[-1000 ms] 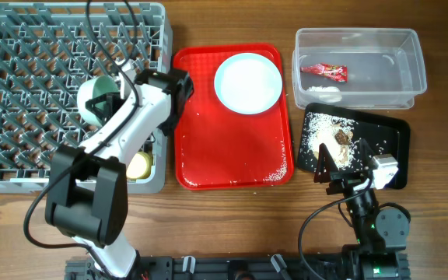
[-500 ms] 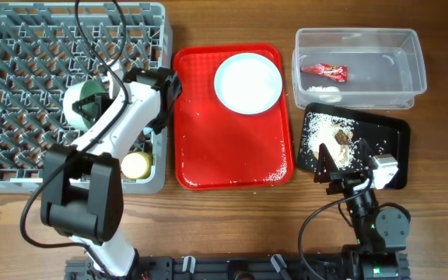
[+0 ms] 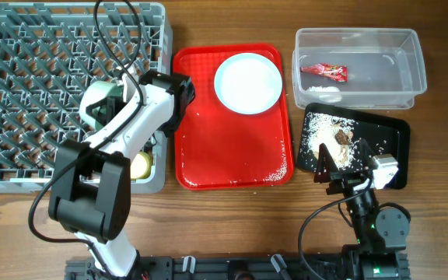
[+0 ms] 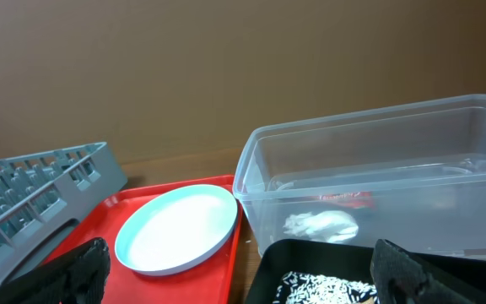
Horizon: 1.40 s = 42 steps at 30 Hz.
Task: Sort waste into correct bins and load items into the dishwasher rack
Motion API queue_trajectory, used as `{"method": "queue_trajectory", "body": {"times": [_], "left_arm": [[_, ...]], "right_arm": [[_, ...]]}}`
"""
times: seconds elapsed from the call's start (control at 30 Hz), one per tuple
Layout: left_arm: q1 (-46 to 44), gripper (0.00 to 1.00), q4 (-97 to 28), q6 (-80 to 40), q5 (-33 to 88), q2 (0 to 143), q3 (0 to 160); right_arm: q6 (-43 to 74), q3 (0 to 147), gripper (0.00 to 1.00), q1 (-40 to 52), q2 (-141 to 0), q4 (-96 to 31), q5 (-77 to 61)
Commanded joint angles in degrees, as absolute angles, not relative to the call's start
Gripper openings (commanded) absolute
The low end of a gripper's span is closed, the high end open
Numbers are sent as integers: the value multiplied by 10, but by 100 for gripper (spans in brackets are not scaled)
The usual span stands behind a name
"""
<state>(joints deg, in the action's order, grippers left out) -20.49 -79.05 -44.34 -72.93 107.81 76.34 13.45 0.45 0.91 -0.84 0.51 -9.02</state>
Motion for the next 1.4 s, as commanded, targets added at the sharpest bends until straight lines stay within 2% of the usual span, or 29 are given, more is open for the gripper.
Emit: {"method": "queue_trajectory", "body": {"times": [0.0,0.1,0.17,0.3,0.47,0.67,0.87,1.1,1.2,1.27,1.3,1.37], "left_arm": [[-205,41,-797,-456,-692,1075,770],[-220,61,-832,-457,-644,1053,827],[-235,68,-858,-457,-602,1040,877],[-265,78,-872,-452,-447,1013,993],[-287,81,-773,-441,-266,1010,1024],[-288,73,-547,-254,-47,1040,1024],[-271,59,-477,-307,-4,1172,1024],[-272,54,-493,-385,67,1300,1024],[-272,40,-523,-398,83,1313,1023],[-272,27,-551,-399,81,1313,1023],[-271,18,-568,-398,74,1313,1023],[-271,13,-609,-386,50,1313,1023]], "right_arm": [[136,3,100,7,-2,8,-102],[135,3,100,7,-2,9,-102],[135,3,100,7,-2,8,-102],[135,3,100,7,-2,8,-102],[135,3,100,7,-2,8,-102],[135,3,100,7,-2,9,-102],[135,3,100,7,-2,8,-102],[135,3,100,7,-2,9,-102],[135,3,100,7,-2,9,-102],[135,3,100,7,-2,8,-102],[135,3,100,7,-2,9,-102],[136,3,100,7,-2,8,-102]]}}
